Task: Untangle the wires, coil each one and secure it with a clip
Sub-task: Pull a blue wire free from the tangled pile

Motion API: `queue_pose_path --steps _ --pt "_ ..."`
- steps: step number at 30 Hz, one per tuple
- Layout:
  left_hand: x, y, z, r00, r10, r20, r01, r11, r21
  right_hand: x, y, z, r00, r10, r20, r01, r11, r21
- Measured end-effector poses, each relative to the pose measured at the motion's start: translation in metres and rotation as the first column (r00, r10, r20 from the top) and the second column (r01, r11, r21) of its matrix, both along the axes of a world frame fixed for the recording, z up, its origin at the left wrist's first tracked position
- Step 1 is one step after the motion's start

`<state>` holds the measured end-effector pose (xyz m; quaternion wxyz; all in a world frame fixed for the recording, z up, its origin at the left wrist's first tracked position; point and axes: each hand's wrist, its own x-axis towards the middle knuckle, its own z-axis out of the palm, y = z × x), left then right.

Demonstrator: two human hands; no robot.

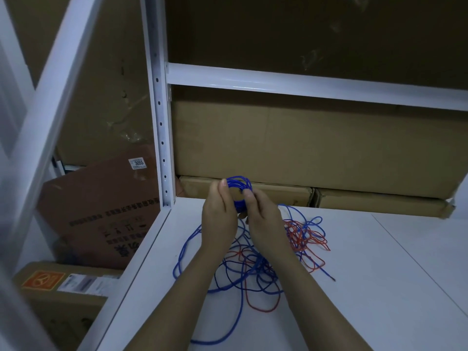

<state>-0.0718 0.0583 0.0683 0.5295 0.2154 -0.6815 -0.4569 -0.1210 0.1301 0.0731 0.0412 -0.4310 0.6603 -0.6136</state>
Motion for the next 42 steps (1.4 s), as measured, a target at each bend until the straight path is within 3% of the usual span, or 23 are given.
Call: queue_pose_path --steps 6,10,13,15,17,18,20,22,25,27,31,33,36,42 --pt "0.004 -0.003 -0.008 0.997 -0.059 -0.047 0.060 0.998 0.006 -0.002 -0.007 -0.006 0.998 0.032 -0.049 -0.027 0.995 0.100" --pt "0.002 0.000 -0.010 0.985 -0.155 -0.076 0.160 0.985 0.062 0.001 -0.016 -0.012 0.985 -0.124 -0.123 0.128 0.991 0.025" --pt "0.008 -0.011 -0.016 0.977 -0.210 0.037 0.204 0.973 0.108 -0.001 -0.017 -0.017 0.961 -0.173 -0.216 0.190 0.980 0.063" --pt "0.018 -0.022 -0.017 0.956 -0.212 0.203 0.218 0.976 -0.009 -0.011 -0.012 -0.015 0.950 -0.130 -0.284 0.178 0.973 0.151" --pt "0.025 -0.032 -0.016 0.917 -0.110 0.384 0.223 0.938 -0.264 -0.022 -0.004 -0.009 0.922 -0.043 -0.386 0.165 0.943 0.288" --pt "0.026 -0.034 -0.013 0.894 0.005 0.448 0.213 0.874 -0.436 -0.027 -0.001 -0.007 0.902 0.009 -0.433 0.160 0.923 0.351" --pt "0.021 -0.040 -0.010 0.880 0.192 0.434 0.215 0.654 -0.725 -0.031 0.003 -0.002 0.865 0.100 -0.491 0.144 0.889 0.434" --pt "0.015 -0.039 -0.007 0.851 0.284 0.441 0.237 0.542 -0.806 -0.034 0.006 0.001 0.831 0.148 -0.537 0.152 0.867 0.474" --pt "0.007 -0.035 -0.005 0.711 0.243 0.659 0.382 0.654 -0.653 -0.041 0.013 0.003 0.807 0.171 -0.566 0.177 0.844 0.507" --pt "0.000 -0.033 -0.005 0.654 0.200 0.729 0.427 0.698 -0.574 -0.048 0.019 0.003 0.817 0.168 -0.551 0.172 0.842 0.511" --pt "-0.015 -0.007 0.007 0.527 0.226 0.819 0.493 0.704 -0.512 -0.060 0.044 0.003 0.864 0.161 -0.477 0.139 0.835 0.533" --pt "-0.023 0.011 0.012 0.485 0.083 0.871 0.564 0.731 -0.384 -0.071 0.063 0.000 0.871 0.150 -0.467 0.141 0.836 0.531" --pt "-0.038 0.035 0.013 0.518 -0.223 0.826 0.656 0.723 -0.216 -0.089 0.099 -0.005 0.889 0.118 -0.442 0.136 0.853 0.503" --pt "-0.092 0.111 0.003 0.692 -0.227 0.685 0.621 0.670 -0.406 -0.108 0.177 -0.012 0.946 -0.093 -0.311 0.200 0.922 0.332"
